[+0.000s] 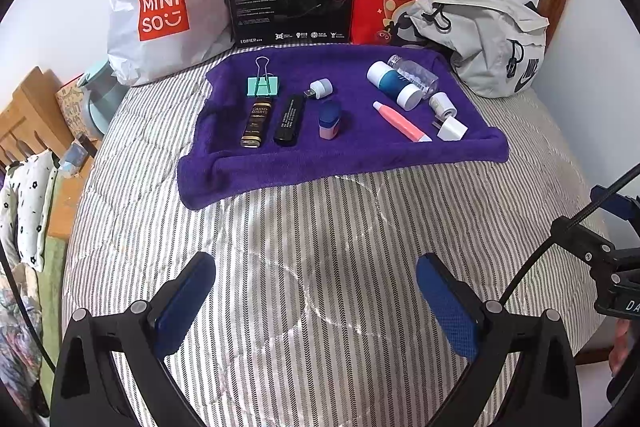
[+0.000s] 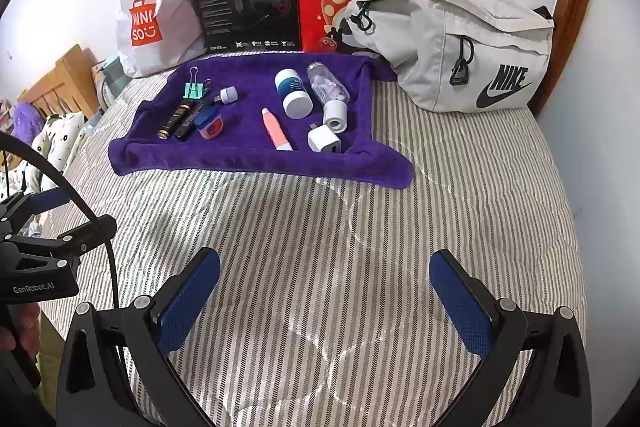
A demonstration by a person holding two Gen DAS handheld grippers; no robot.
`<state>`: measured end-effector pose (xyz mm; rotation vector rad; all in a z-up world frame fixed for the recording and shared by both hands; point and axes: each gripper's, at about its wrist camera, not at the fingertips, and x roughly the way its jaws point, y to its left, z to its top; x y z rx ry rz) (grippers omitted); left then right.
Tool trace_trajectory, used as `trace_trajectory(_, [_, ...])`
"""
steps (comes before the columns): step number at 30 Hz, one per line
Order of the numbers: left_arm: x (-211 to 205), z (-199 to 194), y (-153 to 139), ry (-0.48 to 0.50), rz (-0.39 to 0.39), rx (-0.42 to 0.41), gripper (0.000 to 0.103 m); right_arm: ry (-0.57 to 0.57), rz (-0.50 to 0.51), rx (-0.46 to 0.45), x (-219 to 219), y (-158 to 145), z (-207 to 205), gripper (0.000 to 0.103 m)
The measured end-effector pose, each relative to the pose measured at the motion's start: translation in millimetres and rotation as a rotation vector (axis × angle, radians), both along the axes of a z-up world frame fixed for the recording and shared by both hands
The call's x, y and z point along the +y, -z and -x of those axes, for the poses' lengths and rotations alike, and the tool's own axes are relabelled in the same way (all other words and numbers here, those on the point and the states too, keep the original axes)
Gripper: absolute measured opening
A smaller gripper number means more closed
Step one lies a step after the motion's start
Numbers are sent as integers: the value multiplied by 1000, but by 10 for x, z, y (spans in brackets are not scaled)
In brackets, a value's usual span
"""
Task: Organize rigid objects
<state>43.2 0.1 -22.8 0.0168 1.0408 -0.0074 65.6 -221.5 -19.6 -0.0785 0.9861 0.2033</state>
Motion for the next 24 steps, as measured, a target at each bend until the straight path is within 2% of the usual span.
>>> trace_trajectory(24, [-6,-1,-17,5,-3,3,101,-3,12,-7,-8,-29,0,103])
